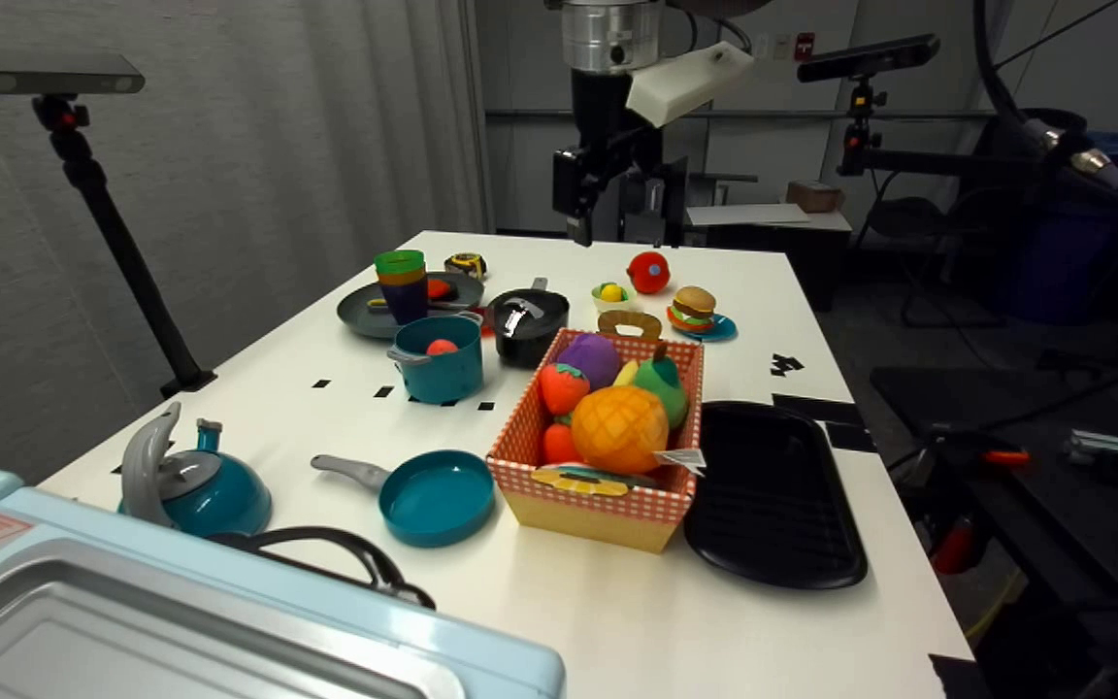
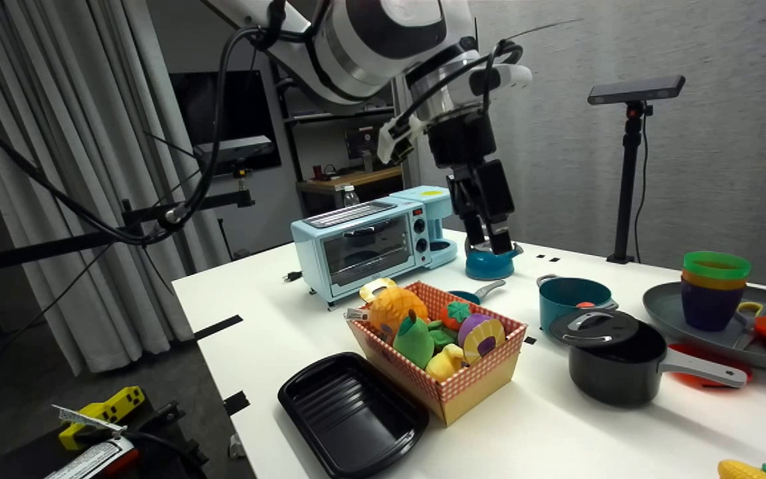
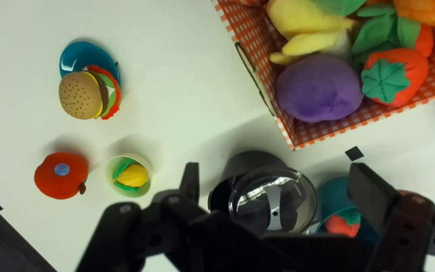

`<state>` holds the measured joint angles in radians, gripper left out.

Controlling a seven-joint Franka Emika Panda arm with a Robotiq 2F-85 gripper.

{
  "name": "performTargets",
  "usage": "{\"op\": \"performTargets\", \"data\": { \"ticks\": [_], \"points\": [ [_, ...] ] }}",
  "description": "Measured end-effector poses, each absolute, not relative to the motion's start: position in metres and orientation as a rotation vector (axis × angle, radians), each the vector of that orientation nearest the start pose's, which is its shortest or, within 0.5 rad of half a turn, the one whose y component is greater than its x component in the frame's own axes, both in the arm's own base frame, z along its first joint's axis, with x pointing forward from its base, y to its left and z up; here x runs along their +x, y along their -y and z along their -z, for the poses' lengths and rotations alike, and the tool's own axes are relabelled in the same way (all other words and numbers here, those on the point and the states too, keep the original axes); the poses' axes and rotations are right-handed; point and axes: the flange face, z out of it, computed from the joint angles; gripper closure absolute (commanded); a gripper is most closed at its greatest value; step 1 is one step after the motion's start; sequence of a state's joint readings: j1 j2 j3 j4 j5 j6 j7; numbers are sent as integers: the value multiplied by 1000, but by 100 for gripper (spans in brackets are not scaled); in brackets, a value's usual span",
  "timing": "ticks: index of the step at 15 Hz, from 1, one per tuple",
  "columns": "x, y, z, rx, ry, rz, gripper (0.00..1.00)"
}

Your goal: Move the lid from the black pot to the blue one

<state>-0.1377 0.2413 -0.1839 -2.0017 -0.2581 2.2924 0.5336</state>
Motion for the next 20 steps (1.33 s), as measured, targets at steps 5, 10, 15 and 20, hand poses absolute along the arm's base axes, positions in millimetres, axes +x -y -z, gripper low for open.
{"op": "performTargets", "data": {
  "ticks": [5, 10, 15, 20],
  "points": [
    [605, 207, -327, -3192, -1058, 148, 0],
    [633, 231, -317, -3192, -881, 149, 0],
    [643, 250, -308, -3205, -837, 131, 0],
    [644, 247, -309, -3206, -832, 133, 0]
  ]
}}
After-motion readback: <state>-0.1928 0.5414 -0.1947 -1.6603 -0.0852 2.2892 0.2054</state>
